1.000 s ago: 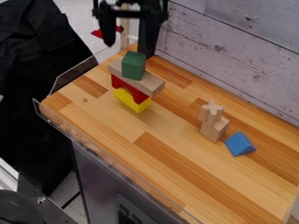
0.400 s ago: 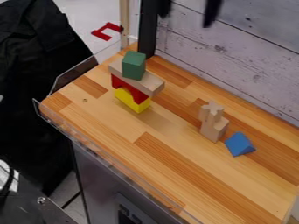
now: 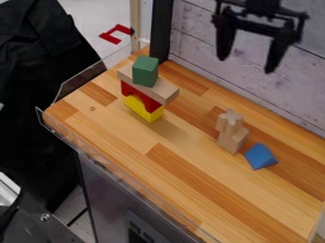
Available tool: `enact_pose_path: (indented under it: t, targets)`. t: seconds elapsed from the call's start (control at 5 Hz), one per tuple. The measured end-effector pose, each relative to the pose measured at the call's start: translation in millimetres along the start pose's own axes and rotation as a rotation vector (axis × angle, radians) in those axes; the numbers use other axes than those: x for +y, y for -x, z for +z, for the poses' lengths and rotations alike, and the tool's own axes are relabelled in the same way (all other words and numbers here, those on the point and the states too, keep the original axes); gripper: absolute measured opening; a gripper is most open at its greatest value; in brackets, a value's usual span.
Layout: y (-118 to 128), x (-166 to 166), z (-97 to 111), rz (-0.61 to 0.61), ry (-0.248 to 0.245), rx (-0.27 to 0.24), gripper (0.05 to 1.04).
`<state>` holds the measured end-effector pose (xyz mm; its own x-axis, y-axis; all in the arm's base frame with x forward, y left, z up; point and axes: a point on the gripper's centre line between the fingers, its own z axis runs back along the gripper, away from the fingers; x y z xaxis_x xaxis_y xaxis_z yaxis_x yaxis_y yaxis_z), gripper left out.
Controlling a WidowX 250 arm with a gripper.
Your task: Put the green cube on top of the rectangle
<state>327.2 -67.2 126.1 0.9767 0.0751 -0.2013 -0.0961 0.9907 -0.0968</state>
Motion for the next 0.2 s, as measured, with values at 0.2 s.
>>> enact_pose_path:
  t: [0.2]
  targets:
    - [0.6,0.0,-7.8,0.017,-0.003,0.0,1.0]
